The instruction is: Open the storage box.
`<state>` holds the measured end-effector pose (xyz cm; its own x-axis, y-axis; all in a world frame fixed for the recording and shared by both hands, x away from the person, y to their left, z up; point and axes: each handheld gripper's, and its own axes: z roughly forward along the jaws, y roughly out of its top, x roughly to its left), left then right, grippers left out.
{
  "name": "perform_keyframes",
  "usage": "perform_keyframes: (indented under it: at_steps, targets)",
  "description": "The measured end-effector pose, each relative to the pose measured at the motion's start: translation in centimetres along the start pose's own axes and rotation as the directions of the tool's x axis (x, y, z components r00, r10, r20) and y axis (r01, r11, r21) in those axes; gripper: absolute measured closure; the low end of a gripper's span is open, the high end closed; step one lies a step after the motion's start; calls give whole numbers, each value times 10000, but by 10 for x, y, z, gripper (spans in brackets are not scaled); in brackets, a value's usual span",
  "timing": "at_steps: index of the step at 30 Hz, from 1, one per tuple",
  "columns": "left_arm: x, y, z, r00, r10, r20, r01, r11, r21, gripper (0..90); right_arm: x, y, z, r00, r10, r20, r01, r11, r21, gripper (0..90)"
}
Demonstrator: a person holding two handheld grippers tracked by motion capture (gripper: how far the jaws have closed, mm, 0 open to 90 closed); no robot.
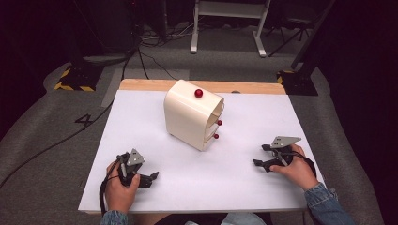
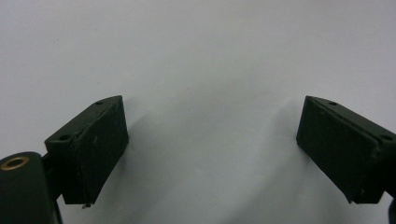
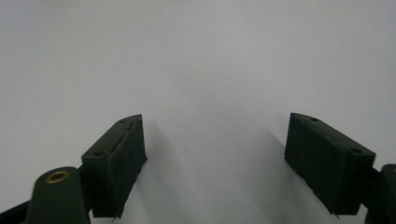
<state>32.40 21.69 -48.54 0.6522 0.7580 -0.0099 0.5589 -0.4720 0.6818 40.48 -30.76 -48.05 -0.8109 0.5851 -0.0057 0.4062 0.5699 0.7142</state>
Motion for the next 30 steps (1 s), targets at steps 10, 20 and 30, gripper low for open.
perform_keyframes:
  at_steps: [10,20,30]
  targets:
    - [0,0,0,10000,-12,16,12,10000,-4,92,1,10,-8,9966,585,-574,-622,9958,-664,409]
    - [-1,0,0,10000,-36,20,36,10000,-2,92,11,46,-3,9958,-14,-921,-200,9729,-2305,429]
    - [0,0,0,10000,-56,79,56,10000,1,91,25,69,25,9906,-252,-1341,-159,9547,-2972,485]
